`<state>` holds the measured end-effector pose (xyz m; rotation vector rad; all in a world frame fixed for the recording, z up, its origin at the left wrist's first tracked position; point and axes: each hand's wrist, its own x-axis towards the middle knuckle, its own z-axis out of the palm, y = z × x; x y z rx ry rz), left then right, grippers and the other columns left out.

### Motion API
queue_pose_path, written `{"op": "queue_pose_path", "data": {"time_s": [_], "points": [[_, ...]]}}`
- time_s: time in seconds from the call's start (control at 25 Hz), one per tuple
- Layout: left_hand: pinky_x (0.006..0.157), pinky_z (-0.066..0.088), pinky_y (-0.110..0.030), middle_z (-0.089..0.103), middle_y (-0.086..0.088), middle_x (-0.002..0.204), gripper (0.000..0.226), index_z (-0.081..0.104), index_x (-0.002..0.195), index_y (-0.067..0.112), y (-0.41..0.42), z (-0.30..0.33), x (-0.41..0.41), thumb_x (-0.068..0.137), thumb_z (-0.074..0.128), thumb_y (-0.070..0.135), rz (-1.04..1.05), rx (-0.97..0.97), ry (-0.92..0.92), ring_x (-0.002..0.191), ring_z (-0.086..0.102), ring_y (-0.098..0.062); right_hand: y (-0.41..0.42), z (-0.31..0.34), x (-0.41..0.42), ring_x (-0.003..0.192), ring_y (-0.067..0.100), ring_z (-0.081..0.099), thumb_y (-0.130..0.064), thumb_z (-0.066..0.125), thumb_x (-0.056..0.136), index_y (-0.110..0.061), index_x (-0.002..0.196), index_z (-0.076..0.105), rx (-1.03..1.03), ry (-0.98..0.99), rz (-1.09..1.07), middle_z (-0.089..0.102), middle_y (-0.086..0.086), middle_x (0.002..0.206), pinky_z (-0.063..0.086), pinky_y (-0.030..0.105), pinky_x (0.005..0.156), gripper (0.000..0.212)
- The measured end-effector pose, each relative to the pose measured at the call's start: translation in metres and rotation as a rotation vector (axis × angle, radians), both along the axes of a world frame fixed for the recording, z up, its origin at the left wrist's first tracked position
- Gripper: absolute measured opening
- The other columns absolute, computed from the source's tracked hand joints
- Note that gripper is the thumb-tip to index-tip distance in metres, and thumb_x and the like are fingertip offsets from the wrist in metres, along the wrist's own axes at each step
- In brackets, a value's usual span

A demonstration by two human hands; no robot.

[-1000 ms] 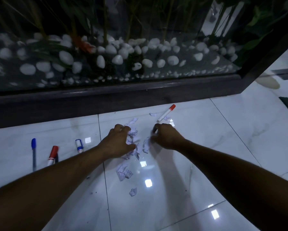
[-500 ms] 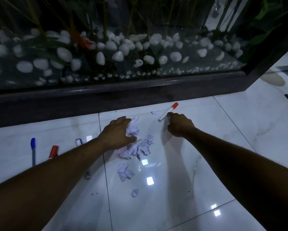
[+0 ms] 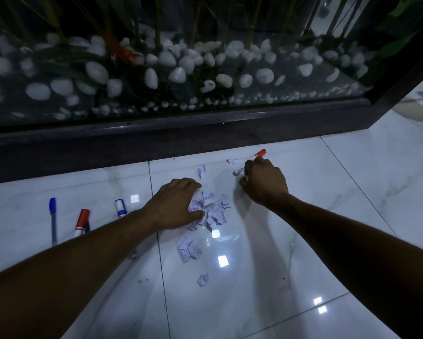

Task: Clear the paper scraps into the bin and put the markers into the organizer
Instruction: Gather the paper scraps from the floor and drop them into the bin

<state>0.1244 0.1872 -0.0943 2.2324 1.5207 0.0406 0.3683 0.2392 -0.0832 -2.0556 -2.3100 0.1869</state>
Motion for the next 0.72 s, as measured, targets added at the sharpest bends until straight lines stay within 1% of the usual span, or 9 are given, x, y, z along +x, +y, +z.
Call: {"op": "queue_pose_path", "data": {"time_s": [0.08, 0.12, 0.28, 0.4, 0.48, 0.52, 0.6, 0.64, 0.72], "points": [[0.115, 0.026, -0.034, 0.03, 0.002, 0.159, 0.082, 0.031, 0.152, 0.021, 0.001, -0.001, -0.002, 0.086, 0.06, 0.06, 0.011, 0.006, 0.007, 0.143, 0.031, -0.021, 0.001, -0.003, 0.006, 0.108, 0.027, 0.059, -0.037, 0.056, 0.09, -0.016, 0.125, 0.055, -0.109, -0.012, -0.089, 0.06, 0.009, 0.123, 0.052, 0.042, 0.089, 0.04], [0.116, 0.024, -0.033, 0.028, 0.001, 0.16, 0.083, 0.03, 0.152, 0.021, 0.001, -0.002, -0.003, 0.086, 0.06, 0.06, 0.014, 0.004, 0.009, 0.145, 0.028, -0.021, -0.001, -0.004, 0.007, 0.109, 0.028, 0.058, -0.036, 0.055, 0.091, -0.016, 0.125, 0.053, -0.153, -0.021, -0.1, 0.059, 0.009, 0.122, 0.051, 0.041, 0.087, 0.04], [0.118, 0.022, -0.034, 0.025, 0.002, 0.161, 0.084, 0.028, 0.153, 0.023, 0.0, -0.005, -0.004, 0.086, 0.059, 0.061, 0.016, -0.02, 0.014, 0.147, 0.026, -0.02, -0.017, -0.002, -0.003, 0.086, 0.022, 0.06, -0.041, 0.055, 0.093, -0.017, 0.105, 0.057, -0.138, -0.042, 0.076, 0.06, 0.003, 0.096, 0.041, 0.028, 0.061, 0.026], [0.114, 0.03, -0.036, 0.032, 0.002, 0.157, 0.081, 0.031, 0.151, 0.023, 0.0, -0.004, -0.003, 0.086, 0.06, 0.061, 0.013, -0.008, 0.0, 0.141, 0.033, -0.021, -0.025, 0.003, -0.016, 0.07, 0.016, 0.059, -0.055, 0.055, 0.092, -0.023, 0.083, 0.056, -0.275, 0.044, 0.206, 0.059, -0.004, 0.076, 0.039, 0.026, 0.057, 0.033], [0.111, 0.034, -0.036, 0.035, 0.003, 0.154, 0.079, 0.033, 0.149, 0.023, 0.0, -0.002, -0.002, 0.086, 0.06, 0.061, 0.016, -0.01, -0.017, 0.137, 0.037, -0.02, -0.021, 0.007, -0.026, 0.074, 0.014, 0.061, -0.058, 0.052, 0.092, -0.024, 0.086, 0.059, -0.234, 0.118, 0.247, 0.064, -0.003, 0.083, 0.045, 0.027, 0.064, 0.035], [0.11, 0.035, -0.036, 0.036, 0.003, 0.154, 0.078, 0.033, 0.149, 0.024, -0.001, -0.002, -0.002, 0.086, 0.059, 0.062, 0.016, -0.014, -0.024, 0.136, 0.037, -0.02, -0.014, 0.008, -0.03, 0.084, 0.016, 0.063, -0.057, 0.051, 0.094, -0.024, 0.097, 0.063, -0.18, 0.15, 0.244, 0.067, 0.0, 0.096, 0.048, 0.03, 0.071, 0.035], [0.108, 0.036, -0.036, 0.036, 0.004, 0.153, 0.078, 0.034, 0.149, 0.024, -0.003, -0.003, -0.003, 0.086, 0.059, 0.062, 0.014, -0.015, -0.029, 0.135, 0.038, -0.019, 0.003, 0.011, -0.037, 0.116, 0.023, 0.057, -0.059, 0.046, 0.095, -0.02, 0.13, 0.057, -0.079, 0.076, 0.239, 0.062, 0.005, 0.13, 0.047, 0.042, 0.096, 0.054], [0.108, 0.036, -0.035, 0.036, 0.004, 0.153, 0.078, 0.033, 0.149, 0.024, -0.004, -0.003, -0.004, 0.085, 0.059, 0.062, 0.017, -0.017, -0.029, 0.134, 0.038, -0.019, 0.012, 0.011, -0.039, 0.13, 0.026, 0.049, -0.063, 0.041, 0.095, -0.019, 0.141, 0.049, -0.08, -0.021, 0.222, 0.055, 0.006, 0.142, 0.038, 0.049, 0.108, 0.064], [0.109, 0.036, -0.036, 0.036, 0.004, 0.153, 0.079, 0.033, 0.149, 0.024, -0.006, -0.002, -0.005, 0.085, 0.059, 0.063, 0.02, -0.024, -0.029, 0.134, 0.039, -0.019, 0.026, 0.008, -0.041, 0.144, 0.029, 0.033, -0.07, 0.031, 0.094, -0.017, 0.15, 0.038, -0.167, -0.169, 0.155, 0.044, 0.009, 0.153, 0.016, 0.057, 0.119, 0.077]]}}
